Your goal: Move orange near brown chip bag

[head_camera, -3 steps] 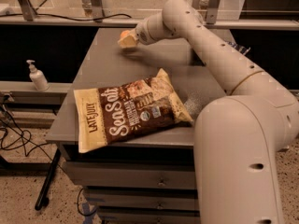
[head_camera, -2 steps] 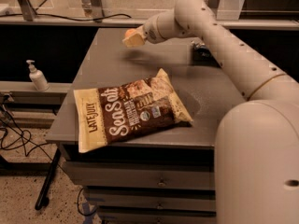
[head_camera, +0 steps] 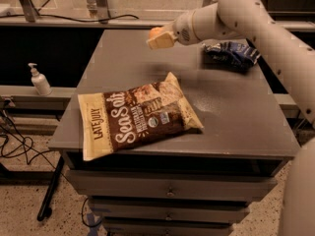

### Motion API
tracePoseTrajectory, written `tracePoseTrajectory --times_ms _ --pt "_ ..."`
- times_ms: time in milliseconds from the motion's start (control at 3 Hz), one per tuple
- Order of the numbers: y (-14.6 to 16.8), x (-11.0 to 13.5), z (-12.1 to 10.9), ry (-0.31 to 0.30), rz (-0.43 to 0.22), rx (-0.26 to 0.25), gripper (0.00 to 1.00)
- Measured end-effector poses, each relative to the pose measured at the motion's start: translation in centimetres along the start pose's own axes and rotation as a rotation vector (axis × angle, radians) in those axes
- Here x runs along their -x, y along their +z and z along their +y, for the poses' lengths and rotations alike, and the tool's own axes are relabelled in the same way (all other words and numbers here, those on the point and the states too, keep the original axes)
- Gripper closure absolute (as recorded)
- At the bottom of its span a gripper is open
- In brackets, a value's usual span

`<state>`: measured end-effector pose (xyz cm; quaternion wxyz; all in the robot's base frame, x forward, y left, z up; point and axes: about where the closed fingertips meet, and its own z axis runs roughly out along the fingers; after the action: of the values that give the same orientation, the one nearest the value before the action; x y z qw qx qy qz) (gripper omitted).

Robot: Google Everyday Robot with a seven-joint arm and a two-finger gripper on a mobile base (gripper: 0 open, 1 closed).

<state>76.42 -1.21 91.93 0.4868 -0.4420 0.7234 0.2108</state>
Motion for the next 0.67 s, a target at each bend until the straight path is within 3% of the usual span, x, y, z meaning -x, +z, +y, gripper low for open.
tracePoseTrajectory --times_ms 333,667 --pt "-4.0 0.2 1.1 -0.019 0.007 -0.008 1.00" --pt "-11.6 -1.3 2.5 -0.004 0.055 -0.059 1.00"
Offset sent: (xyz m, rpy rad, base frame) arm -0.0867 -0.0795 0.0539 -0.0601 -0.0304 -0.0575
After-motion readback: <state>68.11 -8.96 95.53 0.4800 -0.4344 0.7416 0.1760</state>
